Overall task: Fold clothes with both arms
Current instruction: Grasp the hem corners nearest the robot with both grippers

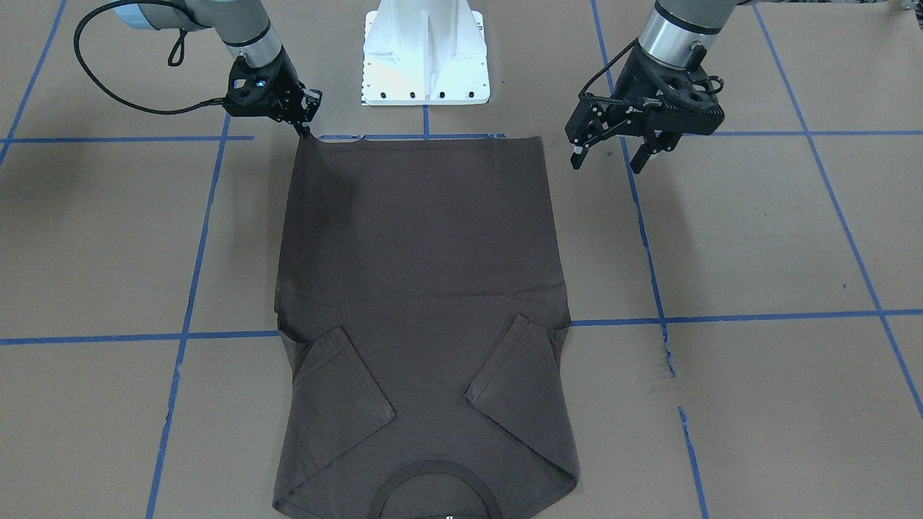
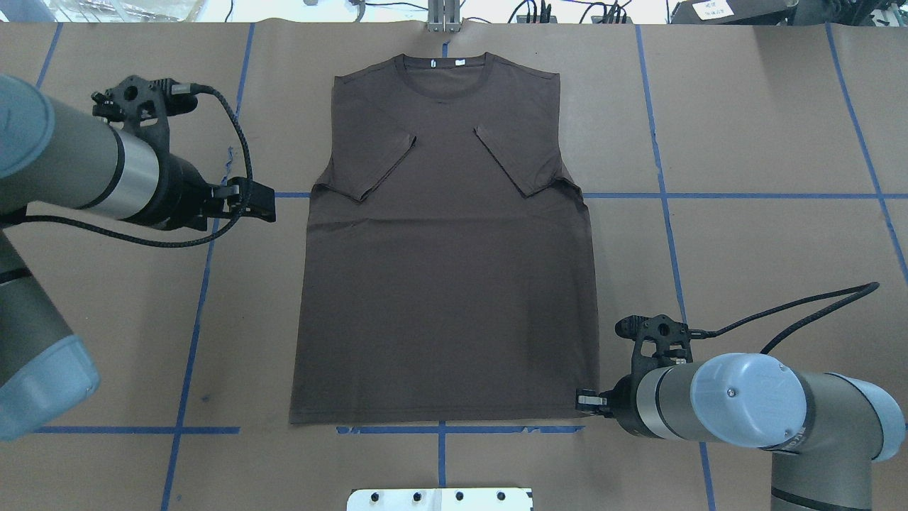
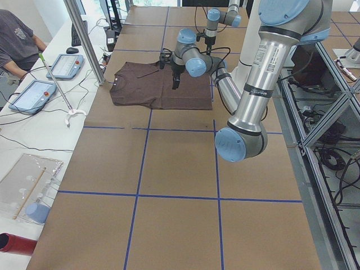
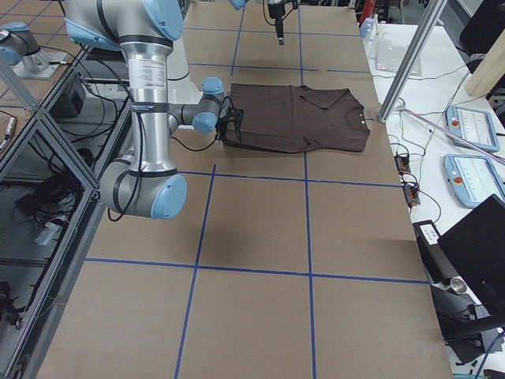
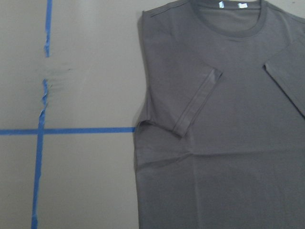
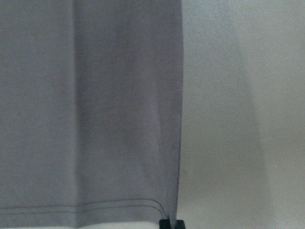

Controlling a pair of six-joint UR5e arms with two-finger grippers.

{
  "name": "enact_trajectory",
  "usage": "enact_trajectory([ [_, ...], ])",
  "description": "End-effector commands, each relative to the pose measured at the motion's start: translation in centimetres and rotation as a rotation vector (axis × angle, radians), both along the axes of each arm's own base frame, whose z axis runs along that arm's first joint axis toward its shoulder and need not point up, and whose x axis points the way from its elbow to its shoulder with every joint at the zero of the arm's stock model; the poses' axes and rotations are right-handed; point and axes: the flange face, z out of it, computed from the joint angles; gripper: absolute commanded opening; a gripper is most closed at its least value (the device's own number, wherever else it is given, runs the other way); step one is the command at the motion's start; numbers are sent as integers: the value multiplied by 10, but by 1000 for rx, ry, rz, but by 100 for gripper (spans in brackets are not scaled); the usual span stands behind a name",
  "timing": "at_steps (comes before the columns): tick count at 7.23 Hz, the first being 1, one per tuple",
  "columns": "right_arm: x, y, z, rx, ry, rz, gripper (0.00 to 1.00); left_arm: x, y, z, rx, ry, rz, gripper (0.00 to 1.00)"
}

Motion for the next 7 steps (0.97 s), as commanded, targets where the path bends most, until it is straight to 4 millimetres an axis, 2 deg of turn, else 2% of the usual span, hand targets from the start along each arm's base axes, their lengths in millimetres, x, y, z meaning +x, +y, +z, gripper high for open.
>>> enact_trajectory([
  [1, 19, -9, -23, 31, -48, 14, 0, 77, 95, 15, -223, 2, -79, 100],
  [2, 25, -12, -28, 85, -56, -30, 0, 112, 133, 21, -269, -11, -127, 100],
  [3, 26, -15, -32, 106, -65, -49, 0, 135, 165, 28, -322, -25, -125, 100],
  [4, 29, -17, -34, 106, -70, -43, 0, 163, 177, 51, -299, -83, -137, 100],
  [5, 30, -19, -36, 107, -73, -40, 0, 176, 174, 67, -296, -119, -153, 100],
  [7, 34, -19, -42, 112, -87, -38, 0, 184, 182, 77, -287, -139, -169, 97],
])
